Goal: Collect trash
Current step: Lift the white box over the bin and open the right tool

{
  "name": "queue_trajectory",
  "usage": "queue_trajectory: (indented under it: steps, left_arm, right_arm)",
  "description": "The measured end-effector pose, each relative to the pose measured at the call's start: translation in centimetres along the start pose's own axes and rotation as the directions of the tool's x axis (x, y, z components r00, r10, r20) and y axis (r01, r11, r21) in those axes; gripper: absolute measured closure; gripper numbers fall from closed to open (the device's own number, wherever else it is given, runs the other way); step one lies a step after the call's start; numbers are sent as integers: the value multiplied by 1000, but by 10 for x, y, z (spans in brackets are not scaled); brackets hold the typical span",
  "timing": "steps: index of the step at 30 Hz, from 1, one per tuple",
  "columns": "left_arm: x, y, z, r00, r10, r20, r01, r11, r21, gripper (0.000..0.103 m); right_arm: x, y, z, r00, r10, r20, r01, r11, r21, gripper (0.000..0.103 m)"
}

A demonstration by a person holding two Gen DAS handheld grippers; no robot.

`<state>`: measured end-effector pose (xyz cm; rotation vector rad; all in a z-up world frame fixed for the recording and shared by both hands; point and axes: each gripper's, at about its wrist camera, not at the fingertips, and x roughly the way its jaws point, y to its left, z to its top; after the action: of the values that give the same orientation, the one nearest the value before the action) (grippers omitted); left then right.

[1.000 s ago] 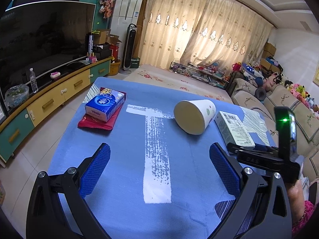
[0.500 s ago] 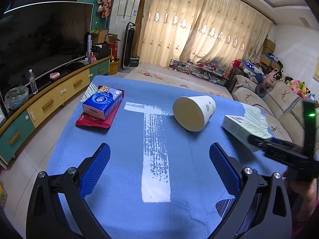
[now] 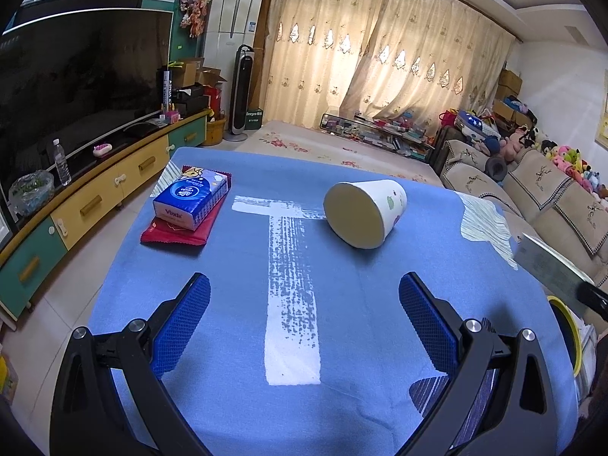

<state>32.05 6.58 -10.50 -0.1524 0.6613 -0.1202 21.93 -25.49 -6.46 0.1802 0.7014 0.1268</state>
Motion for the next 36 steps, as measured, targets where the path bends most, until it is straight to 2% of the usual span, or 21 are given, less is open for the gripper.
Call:
queue_trajectory:
  steps: [3, 8, 14, 18, 23, 28, 36]
  left_arm:
    - [-1, -2, -1, 1000, 2, 3, -2, 1000, 14, 5]
    - [1, -6, -3, 1000, 10, -2, -9, 999, 34, 5]
    - [0, -9, -4, 1000, 12, 8, -12, 999, 53, 5]
    - [0, -12, -5, 1000, 10, 5, -11, 998, 64, 5]
    - [3, -16, -6, 1000, 3, -8, -2, 997, 78, 5]
    - [6, -20, -8, 1000, -8, -27, 10, 996, 93, 5]
    - [15, -29, -8, 997, -36, -70, 42, 996, 79, 5]
  right_arm:
    - [-18, -19, -8, 999, -36, 17, 35, 999, 28, 35]
    - [-46, -77, -24, 986, -162, 36, 156, 979, 131, 35]
    - [-64, -171, -49, 936, -353, -12, 340, 893, 295, 35]
    - [-56, -213, -63, 905, -421, -54, 412, 841, 350, 35]
    - [-43, -248, -76, 874, -473, -113, 478, 790, 384, 34]
    - [-43, -253, -84, 869, -485, -99, 481, 782, 397, 30]
    - [-51, -245, -84, 883, -466, -62, 448, 794, 410, 26]
